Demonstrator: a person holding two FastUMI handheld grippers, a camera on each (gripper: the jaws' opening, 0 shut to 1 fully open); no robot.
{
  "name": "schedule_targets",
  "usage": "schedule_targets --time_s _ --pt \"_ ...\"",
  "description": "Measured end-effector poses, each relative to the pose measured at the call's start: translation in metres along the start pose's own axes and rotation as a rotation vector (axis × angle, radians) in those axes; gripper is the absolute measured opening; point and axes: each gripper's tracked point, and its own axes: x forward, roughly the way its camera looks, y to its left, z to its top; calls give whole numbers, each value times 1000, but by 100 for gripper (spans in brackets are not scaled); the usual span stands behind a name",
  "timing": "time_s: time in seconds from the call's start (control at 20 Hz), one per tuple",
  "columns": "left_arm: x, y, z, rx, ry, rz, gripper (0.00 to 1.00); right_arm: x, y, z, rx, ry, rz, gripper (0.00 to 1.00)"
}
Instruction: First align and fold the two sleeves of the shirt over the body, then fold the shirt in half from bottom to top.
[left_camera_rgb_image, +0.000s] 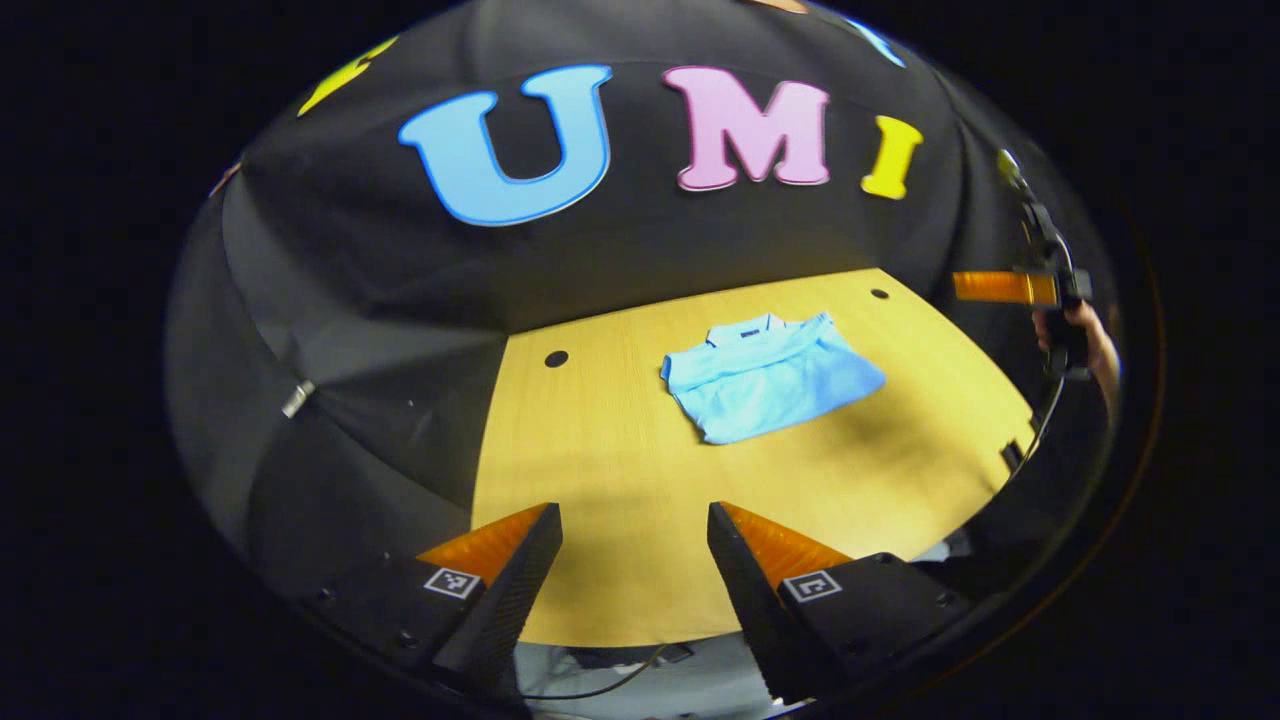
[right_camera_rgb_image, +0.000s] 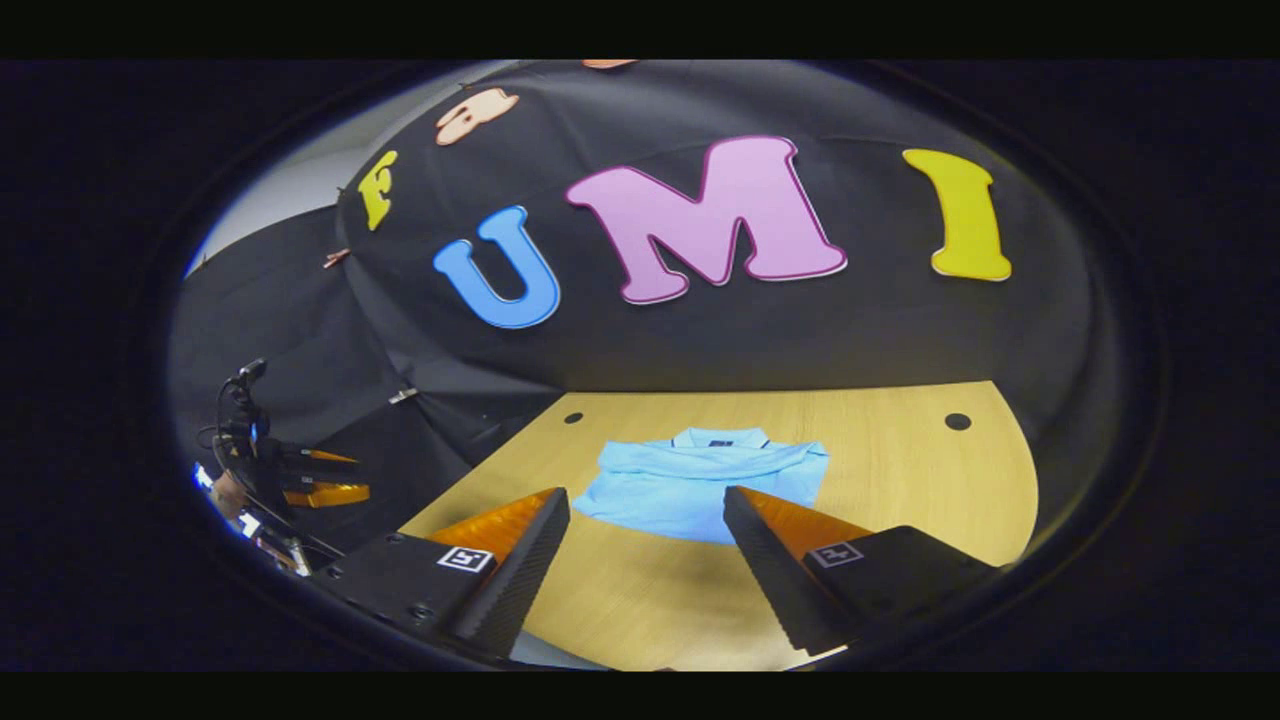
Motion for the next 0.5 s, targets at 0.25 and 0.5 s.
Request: schedule_targets --time_s 0.25,0.5 --pt "-58 -35 55 -27 -383 -3 95 -106 32 21 -96 -159 -112 98" --pt "-130 -93 149 -158 -827 -76 96 -216 20 89 -166 -391 -294 98"
